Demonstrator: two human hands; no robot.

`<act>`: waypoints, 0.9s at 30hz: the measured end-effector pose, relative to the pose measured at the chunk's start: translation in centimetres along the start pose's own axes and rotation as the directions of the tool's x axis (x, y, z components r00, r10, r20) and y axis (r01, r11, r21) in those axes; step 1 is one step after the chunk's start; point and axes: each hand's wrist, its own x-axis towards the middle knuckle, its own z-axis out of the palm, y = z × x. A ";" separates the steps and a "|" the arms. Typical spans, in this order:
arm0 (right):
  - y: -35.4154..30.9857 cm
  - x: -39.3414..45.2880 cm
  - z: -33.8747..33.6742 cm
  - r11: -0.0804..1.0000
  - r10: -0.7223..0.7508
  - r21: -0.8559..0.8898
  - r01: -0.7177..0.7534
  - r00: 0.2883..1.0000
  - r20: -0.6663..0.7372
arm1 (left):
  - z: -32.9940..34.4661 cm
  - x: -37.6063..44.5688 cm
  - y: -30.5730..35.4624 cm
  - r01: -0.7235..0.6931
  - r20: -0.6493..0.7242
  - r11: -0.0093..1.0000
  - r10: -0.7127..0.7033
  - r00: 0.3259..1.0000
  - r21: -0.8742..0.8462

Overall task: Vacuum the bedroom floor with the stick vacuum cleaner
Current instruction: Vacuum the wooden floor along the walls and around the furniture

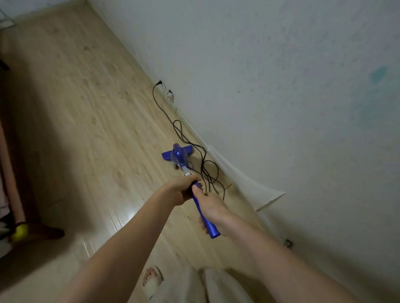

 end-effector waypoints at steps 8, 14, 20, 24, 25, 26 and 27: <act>0.0 -5.4 -0.9 0.981 0.011 -0.195 0.014 0.992 0.127 | -2.0 -5.1 -2.7 0.023 -0.015 0.991 -0.025 1.000 -0.129; 0.8 -6.3 -4.0 0.914 0.058 -0.405 0.027 0.978 0.198 | 0.0 -6.8 -5.6 -0.013 -0.027 0.965 0.006 1.000 -0.261; 1.7 -4.6 -3.5 0.935 0.020 -0.351 0.054 0.979 0.203 | 0.4 -5.3 -5.5 -0.052 -0.115 0.969 0.024 0.993 -0.243; 2.9 -4.5 -2.1 0.932 0.072 -0.361 0.021 0.967 0.243 | -1.0 -5.5 -6.6 -0.031 -0.083 0.966 0.010 0.996 -0.258; 2.7 -4.7 -2.1 0.928 0.074 -0.373 0.025 0.965 0.250 | -1.3 -5.7 -6.8 -0.018 -0.054 0.964 0.004 0.999 -0.267; 2.4 -5.0 -2.3 0.921 0.075 -0.388 0.032 0.963 0.258 | -1.6 -6.1 -6.9 -0.007 -0.020 0.960 0.002 1.000 -0.281; 2.0 -5.2 -2.7 0.910 0.075 -0.413 0.041 0.963 0.261 | -1.7 -6.4 -6.9 0.006 0.018 0.954 -0.001 1.000 -0.299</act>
